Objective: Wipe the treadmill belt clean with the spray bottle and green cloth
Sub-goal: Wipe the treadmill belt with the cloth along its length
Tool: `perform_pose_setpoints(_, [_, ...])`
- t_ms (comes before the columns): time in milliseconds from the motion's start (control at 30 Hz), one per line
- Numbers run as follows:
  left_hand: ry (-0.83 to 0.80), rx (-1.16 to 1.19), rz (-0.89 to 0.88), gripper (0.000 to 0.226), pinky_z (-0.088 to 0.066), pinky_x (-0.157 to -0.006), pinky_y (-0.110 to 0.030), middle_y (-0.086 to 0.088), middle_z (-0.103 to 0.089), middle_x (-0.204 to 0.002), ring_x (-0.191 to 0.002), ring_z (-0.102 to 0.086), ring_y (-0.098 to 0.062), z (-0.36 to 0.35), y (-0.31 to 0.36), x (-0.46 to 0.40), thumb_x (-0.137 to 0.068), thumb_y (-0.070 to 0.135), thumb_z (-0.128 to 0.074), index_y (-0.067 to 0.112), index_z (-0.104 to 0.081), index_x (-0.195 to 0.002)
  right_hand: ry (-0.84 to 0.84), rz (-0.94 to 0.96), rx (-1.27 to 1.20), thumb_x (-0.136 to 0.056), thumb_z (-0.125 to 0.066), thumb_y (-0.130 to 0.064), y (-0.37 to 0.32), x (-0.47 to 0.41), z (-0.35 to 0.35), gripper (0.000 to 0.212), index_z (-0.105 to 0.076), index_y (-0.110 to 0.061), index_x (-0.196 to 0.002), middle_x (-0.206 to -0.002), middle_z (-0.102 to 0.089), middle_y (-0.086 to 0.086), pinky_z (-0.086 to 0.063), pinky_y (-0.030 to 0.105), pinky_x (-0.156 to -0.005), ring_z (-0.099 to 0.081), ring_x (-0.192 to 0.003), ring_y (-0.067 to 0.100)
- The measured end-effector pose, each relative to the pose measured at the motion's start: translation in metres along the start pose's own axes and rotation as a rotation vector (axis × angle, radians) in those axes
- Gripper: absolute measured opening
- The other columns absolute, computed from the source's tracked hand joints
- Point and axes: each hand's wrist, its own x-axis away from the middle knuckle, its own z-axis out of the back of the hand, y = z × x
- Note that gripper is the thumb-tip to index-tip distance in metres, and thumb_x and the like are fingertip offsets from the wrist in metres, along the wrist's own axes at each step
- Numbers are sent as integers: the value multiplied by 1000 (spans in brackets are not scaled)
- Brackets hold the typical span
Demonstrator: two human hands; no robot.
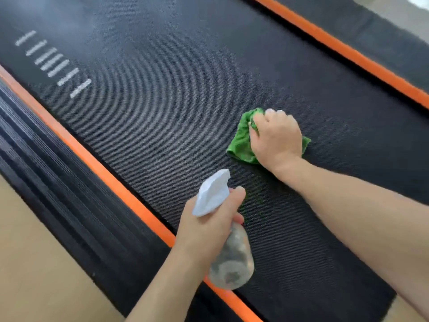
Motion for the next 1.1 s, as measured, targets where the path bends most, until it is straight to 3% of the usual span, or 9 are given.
perform_pose_setpoints(100, [27, -31, 21, 29, -48, -55, -7, 10, -74, -64, -55, -61, 8, -4, -4, 3, -90, 42, -77, 15, -75, -81, 4, -20, -8, -91, -54, -27, -8, 21, 9, 15, -57, -13, -85, -78, -56, 9, -33, 39, -62, -52, -71, 33])
perform_pose_setpoints(267, [46, -9, 61, 32, -55, -78, -38, 5, -73, -66, -71, -68, -15, -14, 7, 19, -89, 44, -78, 14, -76, -98, -105, 60, -195, -82, -63, -25, -24, 145, 62, 13, -53, -16, -79, -74, -50, 6, -32, 40, -58, -46, -67, 30])
perform_pose_setpoints(367, [11, -11, 46, 33, -51, -77, -35, 6, -75, -68, -76, -68, -16, -25, 15, 28, -89, 48, -76, 19, -76, -103, -139, 208, -289, -83, -65, -23, -25, 209, 86, 18, -48, -19, -75, -72, -47, 3, -30, 38, -56, -43, -64, 26])
perform_pose_setpoints(467, [-28, -13, 21, 27, -53, -74, -34, 7, -76, -68, -76, -68, -14, -38, 18, 30, -88, 48, -75, 23, -78, -99, -116, 353, -275, -85, -59, -21, -5, 188, 75, 16, -47, -19, -74, -70, -46, 2, -30, 37, -56, -42, -62, 24])
perform_pose_setpoints(533, [-56, -33, -1, 28, -58, -77, -37, 6, -76, -68, -72, -69, -11, -45, 17, 25, -86, 49, -76, 22, -79, -93, -45, 255, -190, -84, -59, -25, 14, 142, 51, 13, -53, -17, -76, -71, -49, 4, -34, 38, -58, -46, -64, 27])
perform_pose_setpoints(633, [-90, -60, -76, 27, -54, -75, -29, 7, -77, -70, -65, -67, -2, -46, 6, 17, -88, 52, -74, 27, -80, -97, 63, 32, -70, -86, -48, -30, 35, 64, 19, 21, -60, -13, -81, -74, -58, 7, -40, 38, -61, -55, -67, 32])
perform_pose_setpoints(800, [-112, -131, -151, 27, -55, -75, -33, 5, -76, -68, -70, -66, -14, -37, -5, -1, -89, 50, -75, 24, -78, -93, 91, -52, -21, -86, -48, -29, 28, 54, 15, 19, -57, -14, -79, -74, -60, 6, -38, 37, -62, -55, -68, 31])
perform_pose_setpoints(967, [-133, -182, -183, 32, -59, -83, -39, 5, -75, -67, -75, -67, -20, -29, -3, -20, -81, 53, -82, 22, -79, -85, 6, 159, -199, -83, -52, -31, -5, 155, 61, 15, -50, -19, -74, -73, -51, -1, -34, 37, -62, -47, -67, 24])
perform_pose_setpoints(1100, [-164, -118, -229, 37, -52, -76, -37, 4, -70, -70, -76, -64, -20, -20, -6, -33, -69, 57, -85, 22, -80, -78, -102, 395, -268, -87, -56, -33, -9, 203, 82, 15, -51, -20, -80, -77, -47, -5, -34, 32, -62, -42, -69, 19])
